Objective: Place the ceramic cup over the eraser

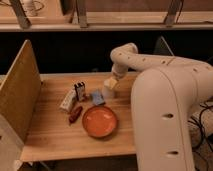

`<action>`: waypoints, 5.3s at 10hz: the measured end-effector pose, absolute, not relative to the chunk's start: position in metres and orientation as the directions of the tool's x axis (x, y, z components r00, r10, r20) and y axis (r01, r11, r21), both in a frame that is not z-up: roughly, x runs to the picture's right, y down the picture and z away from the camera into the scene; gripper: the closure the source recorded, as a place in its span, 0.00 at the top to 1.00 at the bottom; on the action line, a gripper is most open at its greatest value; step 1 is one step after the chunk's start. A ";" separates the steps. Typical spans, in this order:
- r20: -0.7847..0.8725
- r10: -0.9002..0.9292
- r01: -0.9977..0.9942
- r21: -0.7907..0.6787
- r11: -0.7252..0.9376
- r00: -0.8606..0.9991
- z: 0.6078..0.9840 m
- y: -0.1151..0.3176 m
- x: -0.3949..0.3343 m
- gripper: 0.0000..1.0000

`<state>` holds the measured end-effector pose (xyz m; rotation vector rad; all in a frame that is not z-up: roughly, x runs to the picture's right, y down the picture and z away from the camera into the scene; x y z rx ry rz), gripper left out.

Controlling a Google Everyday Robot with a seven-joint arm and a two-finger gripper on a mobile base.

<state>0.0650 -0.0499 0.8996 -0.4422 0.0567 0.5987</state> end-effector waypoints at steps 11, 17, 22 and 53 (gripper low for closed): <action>-0.180 0.404 -0.430 -0.571 0.699 0.897 0.949 -0.025 0.012 0.80; -0.271 0.371 -0.455 -0.626 0.633 0.888 0.961 -0.011 0.024 0.80; -0.301 0.361 -0.467 -0.638 0.612 0.883 0.968 -0.009 0.025 0.64; 0.006 0.299 -0.274 -0.382 0.882 0.954 0.802 -0.130 -0.076 0.00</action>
